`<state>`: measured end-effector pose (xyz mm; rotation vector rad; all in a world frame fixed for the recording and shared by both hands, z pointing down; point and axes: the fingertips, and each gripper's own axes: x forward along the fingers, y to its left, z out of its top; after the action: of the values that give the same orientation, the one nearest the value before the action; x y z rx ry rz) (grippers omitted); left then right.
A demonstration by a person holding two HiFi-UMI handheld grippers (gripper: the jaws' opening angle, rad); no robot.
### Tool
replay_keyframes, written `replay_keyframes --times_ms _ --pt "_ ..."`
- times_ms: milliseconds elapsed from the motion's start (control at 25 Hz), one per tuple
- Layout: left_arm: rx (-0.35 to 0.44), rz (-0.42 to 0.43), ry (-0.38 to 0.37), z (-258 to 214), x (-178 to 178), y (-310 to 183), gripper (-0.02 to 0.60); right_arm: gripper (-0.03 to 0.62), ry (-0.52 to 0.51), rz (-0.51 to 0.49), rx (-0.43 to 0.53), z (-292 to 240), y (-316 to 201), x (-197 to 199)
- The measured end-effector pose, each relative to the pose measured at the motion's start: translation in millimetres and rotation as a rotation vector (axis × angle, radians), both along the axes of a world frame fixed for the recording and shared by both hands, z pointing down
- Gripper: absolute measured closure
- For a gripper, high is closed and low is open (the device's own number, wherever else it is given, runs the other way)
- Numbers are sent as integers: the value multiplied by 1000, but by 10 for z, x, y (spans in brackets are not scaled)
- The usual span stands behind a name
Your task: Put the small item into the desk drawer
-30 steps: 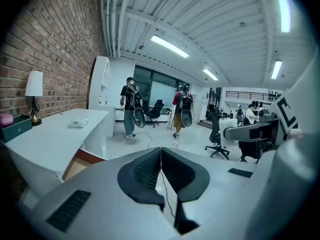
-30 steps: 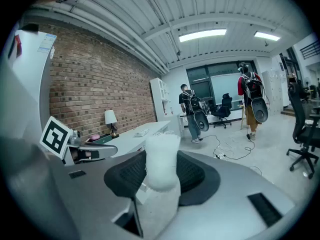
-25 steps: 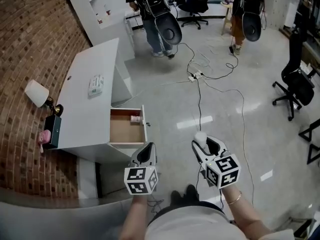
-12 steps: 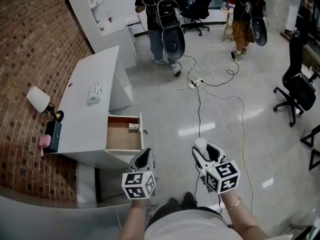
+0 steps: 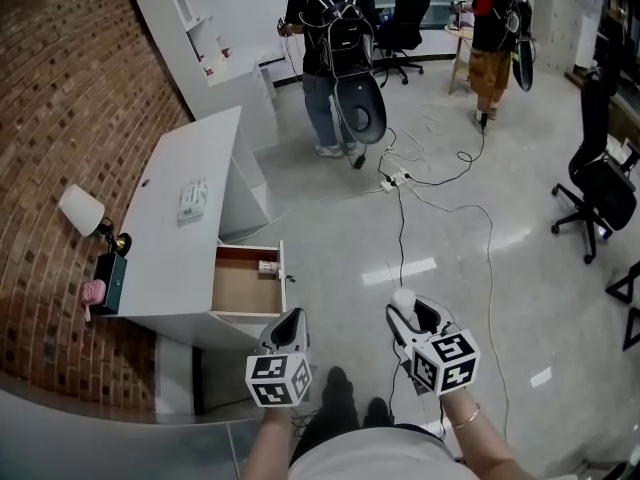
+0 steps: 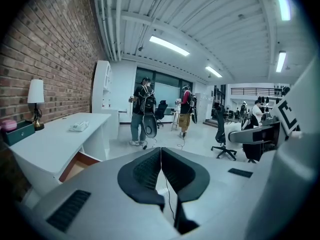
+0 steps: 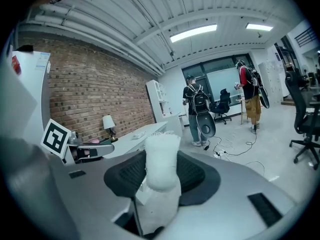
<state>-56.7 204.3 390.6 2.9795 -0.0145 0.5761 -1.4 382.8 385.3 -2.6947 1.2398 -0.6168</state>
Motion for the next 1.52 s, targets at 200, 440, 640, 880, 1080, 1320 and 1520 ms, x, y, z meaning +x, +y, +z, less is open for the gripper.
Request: replay_keyframes --times_ms 200,440,640,880,1080,1320,1520 --pt "5 8 -7 52 227 -102 560 411 -9 -4 5 36 -127 206" --pt "-1 27 -22 157 691 -387 560 411 -20 3 -4 73 -426 610" --pt "-15 46 -21 218 1233 -790 560 411 -24 7 -24 115 -854 1087" --pt "-48 60 -26 273 1903 -1360 560 411 -38 14 -46 151 -1435 1722" --pt "-51 85 -33 294 2389 -1772 560 411 -48 36 -61 160 -1847 2188" --pt "-65 101 -28 313 2848 -2129 560 411 -52 55 -66 174 -2208 2616" --pt "-78 105 -38 389 3055 -2283 560 411 -67 49 -67 221 -2401 2796"
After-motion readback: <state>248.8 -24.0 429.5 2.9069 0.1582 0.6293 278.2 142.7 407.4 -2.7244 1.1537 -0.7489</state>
